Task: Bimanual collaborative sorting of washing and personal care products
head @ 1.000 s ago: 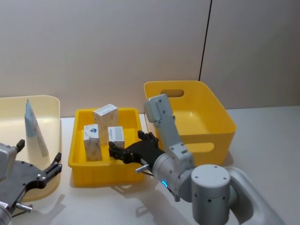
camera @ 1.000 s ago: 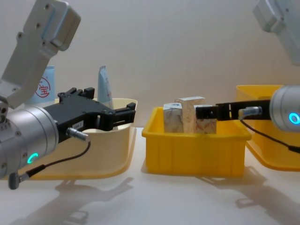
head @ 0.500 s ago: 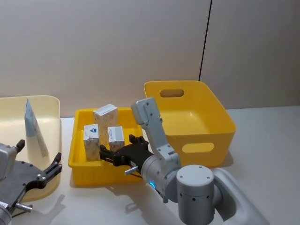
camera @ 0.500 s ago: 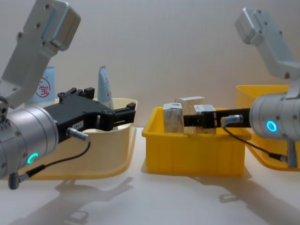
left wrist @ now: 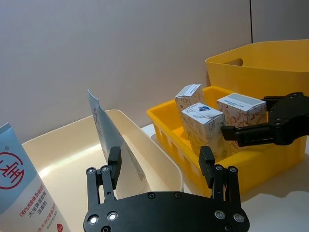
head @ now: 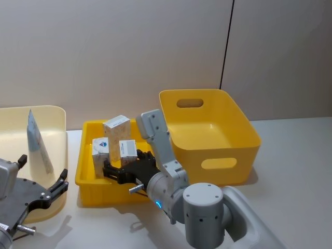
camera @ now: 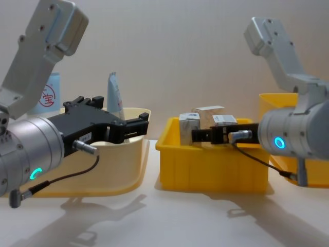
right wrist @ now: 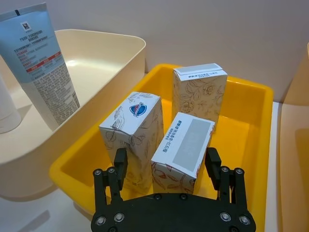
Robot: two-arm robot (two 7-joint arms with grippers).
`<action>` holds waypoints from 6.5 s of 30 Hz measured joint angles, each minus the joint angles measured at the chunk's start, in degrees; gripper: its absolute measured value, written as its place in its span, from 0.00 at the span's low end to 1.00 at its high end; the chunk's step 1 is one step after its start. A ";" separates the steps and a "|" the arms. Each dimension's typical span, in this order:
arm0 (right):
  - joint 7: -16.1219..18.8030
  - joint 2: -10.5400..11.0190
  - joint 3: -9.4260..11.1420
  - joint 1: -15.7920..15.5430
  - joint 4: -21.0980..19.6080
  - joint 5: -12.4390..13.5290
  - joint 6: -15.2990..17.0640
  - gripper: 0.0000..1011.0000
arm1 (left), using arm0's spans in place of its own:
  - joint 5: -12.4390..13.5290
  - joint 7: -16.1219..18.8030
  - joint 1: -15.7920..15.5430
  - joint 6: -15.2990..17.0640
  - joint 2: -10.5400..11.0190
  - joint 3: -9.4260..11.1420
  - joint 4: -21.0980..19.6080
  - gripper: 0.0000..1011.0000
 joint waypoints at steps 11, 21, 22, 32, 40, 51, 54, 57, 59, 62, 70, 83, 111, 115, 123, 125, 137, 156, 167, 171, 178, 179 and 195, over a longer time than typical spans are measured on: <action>-1.33 -0.99 -0.14 0.59 1.52 -1.46 -0.69 0.99 | 0.00 0.00 0.00 0.00 0.00 0.00 0.00 0.99; -2.51 -1.24 0.14 0.51 1.86 -2.75 -1.00 0.99 | 0.00 0.00 0.00 0.00 0.00 0.00 0.00 0.99; -2.66 -1.27 0.19 0.46 1.88 -2.91 -1.05 0.99 | 0.00 0.00 0.00 0.00 0.00 0.00 0.00 0.99; -3.12 -1.35 0.39 0.25 1.94 -3.47 -1.26 0.85 | 0.00 0.00 0.00 0.00 0.00 0.00 0.00 0.99; -3.29 -1.39 0.47 0.17 1.99 -3.71 -1.32 0.65 | 0.00 0.00 0.00 0.00 0.00 0.00 0.00 0.99; -3.42 -1.44 0.52 0.12 1.99 -3.85 -1.41 0.40 | 0.00 0.00 0.00 0.00 0.00 0.00 0.00 0.99; -3.44 -1.45 0.53 0.10 1.99 -3.89 -1.44 0.40 | 0.00 0.00 0.00 0.00 0.00 0.01 0.00 0.99; -3.45 -1.43 0.55 0.01 1.88 -4.00 -1.67 0.40 | 0.00 0.00 0.00 0.00 0.00 0.00 0.00 0.99; -3.48 -1.38 0.57 -0.07 1.71 -4.12 -1.88 0.40 | 0.00 0.00 0.00 0.00 0.00 0.00 0.00 0.99; -3.53 -1.16 0.59 -0.35 1.02 -4.49 -2.82 0.40 | 0.00 0.00 0.00 0.00 0.00 0.00 0.00 0.99; -3.51 -0.37 0.80 -0.89 -1.60 -5.32 -5.36 0.40 | 0.00 0.00 0.00 0.00 0.00 0.00 0.00 0.99; -2.44 1.45 2.57 -0.85 -8.24 -6.04 -8.94 0.40 | 0.00 0.00 0.00 0.00 0.00 0.00 0.00 0.99; -1.32 8.88 14.40 3.78 -12.53 -6.91 -8.79 0.40 | 0.00 0.00 0.00 0.00 0.00 0.00 0.00 0.99; -0.87 9.40 15.25 4.31 -10.40 -6.92 -8.00 0.40 | 0.00 0.00 0.00 0.00 0.00 0.00 0.00 0.99; 0.43 9.55 15.68 5.97 -4.43 -6.92 -6.55 0.40 | 0.00 0.00 0.00 0.00 0.00 0.00 0.00 0.99; 0.67 9.43 15.60 6.45 -2.86 -6.92 -6.28 0.40 | 0.00 0.00 0.00 0.00 0.00 0.00 0.00 0.99; 2.66 7.16 13.61 11.42 10.60 -7.36 -5.26 0.40 | 0.00 0.00 0.00 0.00 0.00 0.00 0.00 0.99; 4.73 2.35 10.66 20.57 30.25 -8.65 -6.67 0.60 | 0.00 0.00 0.00 0.00 0.01 0.00 0.00 0.99; 5.06 1.51 10.21 22.14 33.45 -8.87 -7.07 0.90 | 0.00 0.00 0.00 0.00 0.00 0.00 0.00 0.99; 5.12 1.44 10.18 22.07 33.46 -8.94 -7.18 0.99 | 0.00 0.00 0.00 0.00 0.00 0.00 0.00 0.99; 5.25 1.78 10.50 19.95 29.63 -9.01 -7.53 0.99 | 0.00 0.00 0.00 0.00 0.00 0.00 0.00 0.99; 5.28 1.85 10.56 19.62 29.04 -9.01 -7.56 0.99 | 0.00 0.00 0.00 0.00 0.00 0.00 0.00 0.99; 5.61 4.29 13.77 10.84 9.60 -8.29 -8.83 0.99 | 0.00 0.00 0.00 0.00 0.00 0.01 0.00 0.99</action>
